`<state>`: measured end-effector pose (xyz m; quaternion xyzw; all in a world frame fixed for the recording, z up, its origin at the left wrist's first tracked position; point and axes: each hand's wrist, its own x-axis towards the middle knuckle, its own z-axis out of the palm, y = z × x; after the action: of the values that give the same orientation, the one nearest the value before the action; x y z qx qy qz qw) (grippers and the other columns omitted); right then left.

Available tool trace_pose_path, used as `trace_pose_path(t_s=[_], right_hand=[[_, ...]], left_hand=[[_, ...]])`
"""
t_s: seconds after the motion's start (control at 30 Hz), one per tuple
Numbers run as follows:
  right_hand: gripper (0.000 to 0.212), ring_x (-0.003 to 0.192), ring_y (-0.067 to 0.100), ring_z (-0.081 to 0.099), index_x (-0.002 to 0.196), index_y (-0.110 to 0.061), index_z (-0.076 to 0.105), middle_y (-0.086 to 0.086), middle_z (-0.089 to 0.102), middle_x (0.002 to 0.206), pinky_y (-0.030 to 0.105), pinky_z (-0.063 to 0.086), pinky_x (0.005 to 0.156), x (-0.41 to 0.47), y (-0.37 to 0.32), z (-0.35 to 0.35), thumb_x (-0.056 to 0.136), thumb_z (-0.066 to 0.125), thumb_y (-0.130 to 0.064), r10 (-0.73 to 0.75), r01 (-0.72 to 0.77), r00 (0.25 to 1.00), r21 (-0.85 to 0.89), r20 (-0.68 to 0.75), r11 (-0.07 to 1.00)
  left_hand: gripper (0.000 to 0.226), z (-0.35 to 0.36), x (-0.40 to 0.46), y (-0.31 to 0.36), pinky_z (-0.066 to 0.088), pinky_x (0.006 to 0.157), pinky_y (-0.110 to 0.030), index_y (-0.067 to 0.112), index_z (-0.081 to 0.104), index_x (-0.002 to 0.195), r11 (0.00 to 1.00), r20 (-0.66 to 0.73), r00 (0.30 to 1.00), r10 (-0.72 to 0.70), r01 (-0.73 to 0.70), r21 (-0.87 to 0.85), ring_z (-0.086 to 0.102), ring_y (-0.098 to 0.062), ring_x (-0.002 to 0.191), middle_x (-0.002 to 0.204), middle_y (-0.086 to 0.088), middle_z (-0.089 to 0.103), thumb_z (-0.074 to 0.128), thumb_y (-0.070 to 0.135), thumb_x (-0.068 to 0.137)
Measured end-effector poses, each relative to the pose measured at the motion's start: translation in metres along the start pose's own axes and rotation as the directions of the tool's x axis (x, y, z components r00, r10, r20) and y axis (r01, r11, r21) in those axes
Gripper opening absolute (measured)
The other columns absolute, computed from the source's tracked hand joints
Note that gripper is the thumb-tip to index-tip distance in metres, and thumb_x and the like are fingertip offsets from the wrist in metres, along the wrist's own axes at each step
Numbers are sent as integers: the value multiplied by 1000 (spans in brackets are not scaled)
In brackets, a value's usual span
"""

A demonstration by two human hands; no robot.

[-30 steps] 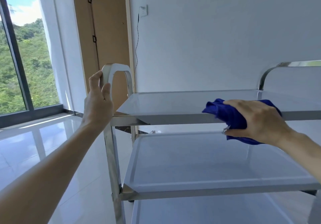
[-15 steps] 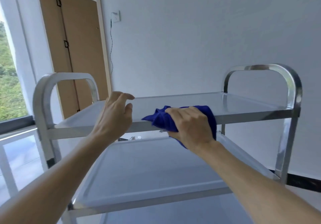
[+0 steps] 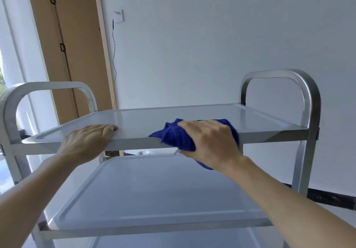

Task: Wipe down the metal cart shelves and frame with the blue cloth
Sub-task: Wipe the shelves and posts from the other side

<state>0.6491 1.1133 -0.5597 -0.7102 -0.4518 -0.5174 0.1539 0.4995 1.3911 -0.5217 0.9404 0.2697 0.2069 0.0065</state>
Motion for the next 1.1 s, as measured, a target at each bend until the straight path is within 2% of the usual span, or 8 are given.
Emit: trace_pose_path(t_s=[0.13,0.23,0.37,0.5,0.63,0.77,0.93,1.1], right_hand=[[43,82,19,71,109,-21,72,-9,75,94,34,53,74,-23,33,-12,72,73,-43,28,-33,994,-47,-107,998],[51,82,24,70,108,-16,71,-4,74,95,38,52,76,-26,31,-9,64,81,-39,65,-79,993,-139,-99,987],[55,78,30,67,105,-14,69,2,71,93,40,52,73,-7,-13,6,58,81,-40,100,-107,994,-196,-44,975],[58,80,29,64,107,-15,65,3,69,97,40,49,76,26,-81,28,60,82,-44,107,-97,994,-199,38,975],[53,83,27,65,113,-15,62,4,70,99,41,50,79,40,-111,42,73,79,-45,22,-16,999,-167,36,986],[47,77,26,66,111,-16,66,-1,70,92,37,50,70,27,-67,29,70,76,-37,-75,72,997,-82,-35,994],[37,80,22,71,105,-22,74,-8,74,92,36,54,72,-28,39,-15,70,76,-33,-4,-10,991,-103,-134,995],[49,77,25,71,108,-16,73,-1,75,86,37,54,73,-56,94,-48,64,86,-36,77,-83,996,-170,-41,982]], left_hand=[[49,1,-1,3,36,98,-39,48,42,139,999,-10,1000,22,-21,32,41,-14,136,153,23,37,9,40,103],[48,4,-2,6,38,92,-38,44,44,136,996,-40,997,59,-56,67,46,-16,130,150,19,44,10,37,104],[45,5,-1,5,39,89,-38,36,46,135,990,-80,993,90,-80,113,50,-19,124,146,12,49,14,31,104],[33,8,-1,4,47,85,-35,32,45,134,967,-94,983,156,-133,217,54,-18,117,140,9,54,31,26,105],[36,5,-3,3,44,90,-37,36,46,134,970,-85,987,140,-119,212,53,-20,122,144,10,52,23,28,107],[41,4,-6,2,43,91,-37,37,38,142,968,-52,989,136,-121,221,48,-20,129,152,12,42,22,27,106],[50,6,-6,1,35,82,-35,43,40,141,992,-87,995,57,-47,121,45,-17,130,152,19,40,8,34,103],[49,6,-4,9,37,83,-37,40,48,134,989,-72,996,60,-49,142,50,-19,122,147,15,47,10,31,104]])
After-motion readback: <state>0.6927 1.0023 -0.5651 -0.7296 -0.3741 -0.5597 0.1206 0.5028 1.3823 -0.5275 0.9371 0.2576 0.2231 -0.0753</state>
